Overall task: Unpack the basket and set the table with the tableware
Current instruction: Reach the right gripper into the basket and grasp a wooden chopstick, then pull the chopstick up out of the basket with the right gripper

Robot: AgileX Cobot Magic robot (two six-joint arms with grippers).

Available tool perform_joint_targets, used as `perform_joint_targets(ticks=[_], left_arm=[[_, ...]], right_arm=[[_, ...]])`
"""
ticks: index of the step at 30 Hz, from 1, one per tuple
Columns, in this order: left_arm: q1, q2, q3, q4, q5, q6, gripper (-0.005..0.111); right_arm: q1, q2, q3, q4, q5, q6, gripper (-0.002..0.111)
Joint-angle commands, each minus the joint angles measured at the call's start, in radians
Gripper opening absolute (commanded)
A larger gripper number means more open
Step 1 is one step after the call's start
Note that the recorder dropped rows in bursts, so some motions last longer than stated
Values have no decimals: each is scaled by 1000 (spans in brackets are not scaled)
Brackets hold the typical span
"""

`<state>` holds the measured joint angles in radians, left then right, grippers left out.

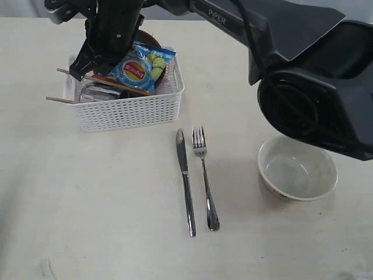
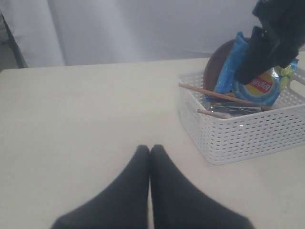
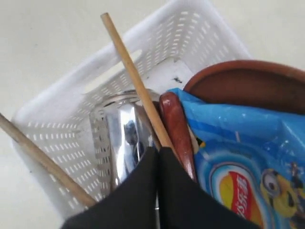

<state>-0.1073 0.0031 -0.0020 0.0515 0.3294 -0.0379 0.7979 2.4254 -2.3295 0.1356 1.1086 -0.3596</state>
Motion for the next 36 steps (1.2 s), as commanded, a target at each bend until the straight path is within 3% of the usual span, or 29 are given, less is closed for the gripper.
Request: perform_joint_targets(ticks=[1, 4, 6, 10, 12, 22, 25, 30, 36], left_arm=[[-7, -3, 2, -2, -10, 1, 0], [-7, -3, 2, -2, -10, 1, 0], [-7, -3, 2, -2, -10, 1, 0], [-7, -3, 2, -2, -10, 1, 0], [-7, -3, 2, -2, -10, 1, 0], [-7, -3, 2, -2, -10, 1, 0], [-7, -3, 2, -2, -10, 1, 0], [-7, -3, 2, -2, -10, 1, 0], [-7, -3, 2, -2, -10, 1, 0]], right_arm=[[-3, -21, -11, 63, 19, -33, 0], [0, -24, -11, 168, 19, -123, 1], [7, -19, -11, 199, 2, -142, 11], [31, 5, -11, 144, -74, -112, 43], [42, 21, -11, 110, -128, -77, 48], [42, 82, -11, 15, -185, -27, 47], [42, 91, -11, -9, -185, -18, 35], [42, 91, -13, -9, -193, -33, 1], [42, 74, -18, -7, -187, -33, 0]])
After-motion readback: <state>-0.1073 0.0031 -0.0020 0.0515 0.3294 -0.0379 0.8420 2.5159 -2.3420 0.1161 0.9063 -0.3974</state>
